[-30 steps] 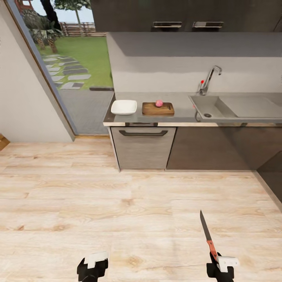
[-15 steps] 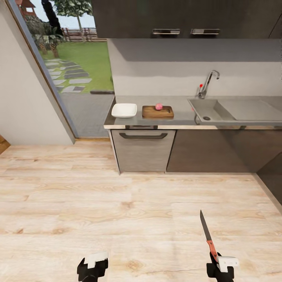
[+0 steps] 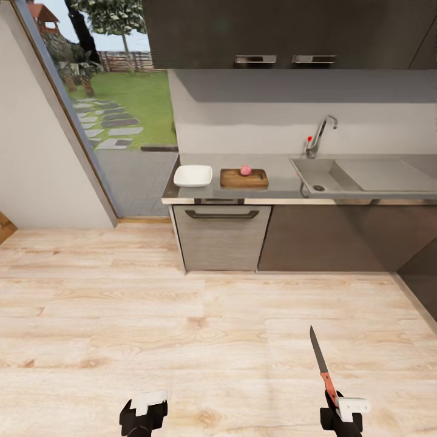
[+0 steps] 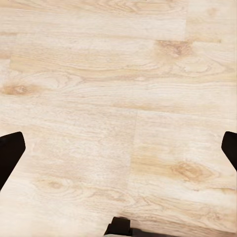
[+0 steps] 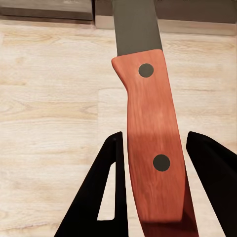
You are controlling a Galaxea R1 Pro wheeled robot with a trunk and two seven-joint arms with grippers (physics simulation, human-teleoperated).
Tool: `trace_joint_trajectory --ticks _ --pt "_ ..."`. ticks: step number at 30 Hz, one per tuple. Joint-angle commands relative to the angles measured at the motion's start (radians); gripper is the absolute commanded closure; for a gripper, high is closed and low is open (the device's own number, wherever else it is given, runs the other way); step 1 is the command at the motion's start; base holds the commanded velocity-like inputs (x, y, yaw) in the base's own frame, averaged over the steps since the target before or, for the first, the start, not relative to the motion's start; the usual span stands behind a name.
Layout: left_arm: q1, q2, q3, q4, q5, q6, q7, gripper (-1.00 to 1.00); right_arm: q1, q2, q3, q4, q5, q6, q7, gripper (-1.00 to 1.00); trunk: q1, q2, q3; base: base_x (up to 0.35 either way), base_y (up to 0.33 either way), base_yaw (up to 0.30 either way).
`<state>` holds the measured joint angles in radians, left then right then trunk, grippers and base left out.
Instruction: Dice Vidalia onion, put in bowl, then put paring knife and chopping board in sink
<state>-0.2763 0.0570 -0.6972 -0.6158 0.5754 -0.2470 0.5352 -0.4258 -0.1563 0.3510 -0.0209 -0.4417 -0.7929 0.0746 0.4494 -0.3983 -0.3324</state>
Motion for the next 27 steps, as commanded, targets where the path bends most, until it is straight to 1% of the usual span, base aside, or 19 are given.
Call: trace_joint_trajectory --ticks 1,27 --pt "-0.001 0.001 -0.008 -0.001 0.011 -0.006 0.006 -1.0 -0.001 0.0 0.003 0.001 -0.011 -0.003 0.008 1.0 0.001 -0.002 0.0 0.0 0.0 0.0" --pt "-0.001 0.001 -0.008 0.003 0.011 -0.006 0.006 -1.0 -0.001 0.003 0.003 0.001 -0.011 -0.002 0.007 1.0 0.001 -0.002 0.042 0.0 0.0 0.0"
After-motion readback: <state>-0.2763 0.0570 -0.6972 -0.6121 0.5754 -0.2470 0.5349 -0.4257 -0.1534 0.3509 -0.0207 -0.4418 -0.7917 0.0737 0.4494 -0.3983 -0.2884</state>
